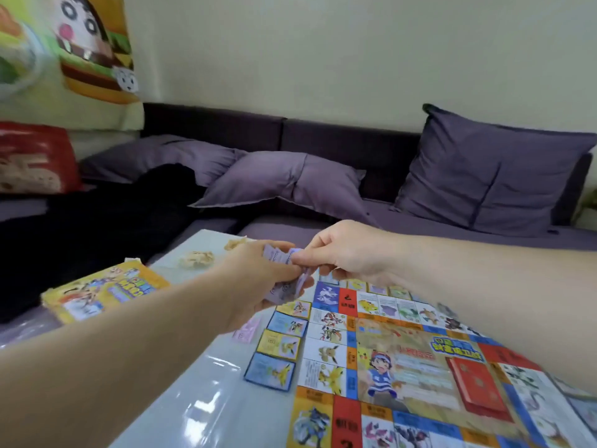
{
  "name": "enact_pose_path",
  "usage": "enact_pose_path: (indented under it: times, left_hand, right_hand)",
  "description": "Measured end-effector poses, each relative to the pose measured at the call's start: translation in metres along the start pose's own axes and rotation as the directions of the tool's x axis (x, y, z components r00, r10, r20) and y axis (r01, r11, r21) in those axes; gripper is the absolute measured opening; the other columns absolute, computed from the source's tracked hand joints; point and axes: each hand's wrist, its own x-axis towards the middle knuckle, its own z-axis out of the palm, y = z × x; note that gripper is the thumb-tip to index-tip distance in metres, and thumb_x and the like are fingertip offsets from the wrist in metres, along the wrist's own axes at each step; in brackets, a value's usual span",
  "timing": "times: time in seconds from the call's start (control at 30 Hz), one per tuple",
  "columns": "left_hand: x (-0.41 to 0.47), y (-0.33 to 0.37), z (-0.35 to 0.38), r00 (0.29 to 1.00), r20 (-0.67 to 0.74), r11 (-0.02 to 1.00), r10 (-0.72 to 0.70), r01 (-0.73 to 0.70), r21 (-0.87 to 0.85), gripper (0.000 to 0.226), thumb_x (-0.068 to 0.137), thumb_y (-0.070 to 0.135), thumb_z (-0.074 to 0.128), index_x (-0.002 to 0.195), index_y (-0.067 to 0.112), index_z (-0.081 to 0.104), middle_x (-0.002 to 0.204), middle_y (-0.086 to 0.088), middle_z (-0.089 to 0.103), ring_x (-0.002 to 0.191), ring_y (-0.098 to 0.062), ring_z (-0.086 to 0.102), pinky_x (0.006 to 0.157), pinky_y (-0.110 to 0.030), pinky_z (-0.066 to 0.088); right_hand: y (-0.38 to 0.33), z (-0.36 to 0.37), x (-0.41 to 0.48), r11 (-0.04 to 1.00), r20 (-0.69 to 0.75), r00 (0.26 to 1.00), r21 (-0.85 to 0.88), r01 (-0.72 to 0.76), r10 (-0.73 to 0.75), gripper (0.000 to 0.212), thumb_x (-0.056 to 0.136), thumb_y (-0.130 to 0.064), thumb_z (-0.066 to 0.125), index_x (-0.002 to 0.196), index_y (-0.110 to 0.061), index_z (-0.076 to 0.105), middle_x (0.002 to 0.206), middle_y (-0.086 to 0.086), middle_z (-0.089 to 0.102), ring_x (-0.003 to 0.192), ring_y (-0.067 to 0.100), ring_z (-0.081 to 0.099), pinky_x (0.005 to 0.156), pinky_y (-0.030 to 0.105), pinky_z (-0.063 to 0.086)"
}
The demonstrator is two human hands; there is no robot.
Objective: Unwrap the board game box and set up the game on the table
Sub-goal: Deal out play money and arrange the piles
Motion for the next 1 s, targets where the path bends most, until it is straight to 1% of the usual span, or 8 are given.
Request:
enact_pose_path:
  times: [0.17,0.3,0.43,0.57,0.7,0.8,0.93,1.0]
  left_hand:
    - [-0.020,0.003,-0.050,0.994,-0.106,1.000,0.000,-0.001,-0.008,0.017,0.090,0.000,0.056,0.103,0.010,0.062,0.071,-0.006,0.062,0.045,-0.003,0.057,0.042,-0.014,0.045]
    - [-0.027,0.001,-0.093,0.977,-0.211,0.995,0.034,-0.053,-0.085,0.016,0.091,-0.004,0.052,0.091,0.011,0.057,0.065,-0.005,0.052,0.039,-0.002,0.050,0.040,-0.012,0.043]
    - [-0.028,-0.013,-0.123,0.969,-0.247,0.996,0.004,-0.026,-0.087,0.015,0.091,-0.003,0.054,0.100,0.009,0.058,0.066,-0.005,0.052,0.040,-0.004,0.052,0.042,-0.014,0.044]
    - [-0.019,-0.031,-0.131,0.962,-0.270,0.994,-0.044,0.016,-0.106,0.014,0.091,-0.002,0.054,0.098,0.010,0.058,0.063,-0.005,0.052,0.037,-0.004,0.051,0.041,-0.012,0.044]
    - [-0.011,-0.039,-0.126,0.961,-0.260,0.988,-0.091,0.054,-0.147,0.014,0.091,-0.002,0.054,0.096,0.010,0.058,0.071,-0.005,0.055,0.041,-0.005,0.053,0.042,-0.014,0.045]
    - [-0.012,-0.033,-0.111,0.958,-0.255,0.979,-0.129,0.083,-0.185,0.014,0.093,-0.001,0.049,0.092,0.011,0.057,0.074,-0.007,0.059,0.044,-0.008,0.052,0.041,-0.014,0.044]
    - [-0.027,-0.018,-0.078,0.964,-0.206,0.972,-0.168,0.127,-0.197,0.017,0.095,0.000,0.045,0.099,0.011,0.056,0.074,-0.008,0.062,0.051,-0.012,0.050,0.039,-0.016,0.044]
    - [-0.039,-0.009,-0.057,0.969,-0.176,0.971,-0.174,0.139,-0.194,0.017,0.095,0.000,0.045,0.102,0.012,0.055,0.074,-0.008,0.061,0.052,-0.013,0.051,0.040,-0.016,0.046]
  right_hand:
    - [-0.028,0.036,0.020,0.999,0.042,0.998,-0.038,0.039,-0.037,0.020,0.084,-0.024,0.070,0.068,-0.012,0.067,0.045,-0.012,0.057,0.044,0.000,0.043,0.048,0.013,0.035]
    - [-0.014,0.062,0.047,0.992,0.007,0.999,-0.125,-0.033,0.034,0.020,0.084,-0.026,0.070,0.071,-0.011,0.068,0.058,-0.006,0.059,0.054,0.005,0.045,0.048,0.013,0.036]
    - [0.017,0.092,0.069,0.951,0.008,0.994,-0.291,-0.100,0.107,0.025,0.084,-0.035,0.069,0.078,-0.010,0.069,0.063,0.000,0.051,0.056,0.012,0.040,0.044,0.016,0.031]
    - [0.041,0.110,0.088,0.941,-0.042,0.997,-0.330,-0.080,0.071,0.024,0.084,-0.030,0.070,0.094,-0.008,0.072,0.082,-0.002,0.065,0.077,0.011,0.058,0.064,0.019,0.040]
    - [0.049,0.104,0.089,0.933,-0.134,0.990,-0.350,-0.082,0.037,0.031,0.085,-0.034,0.069,0.105,-0.011,0.066,0.103,0.001,0.062,0.096,0.016,0.056,0.080,0.025,0.041]
    - [0.036,0.091,0.070,0.959,-0.139,0.990,-0.281,-0.029,-0.011,0.024,0.086,-0.032,0.066,0.102,-0.013,0.068,0.102,-0.001,0.066,0.095,0.015,0.060,0.073,0.024,0.043]
    - [0.005,0.075,0.020,0.971,-0.123,0.979,-0.195,0.136,-0.162,0.014,0.085,-0.024,0.067,0.097,-0.018,0.067,0.097,-0.004,0.069,0.091,0.011,0.063,0.078,0.021,0.046]
    - [-0.008,0.067,-0.013,0.949,-0.110,0.962,-0.229,0.219,-0.248,0.021,0.083,-0.024,0.067,0.103,-0.022,0.061,0.101,-0.010,0.064,0.088,0.010,0.057,0.072,0.017,0.043]
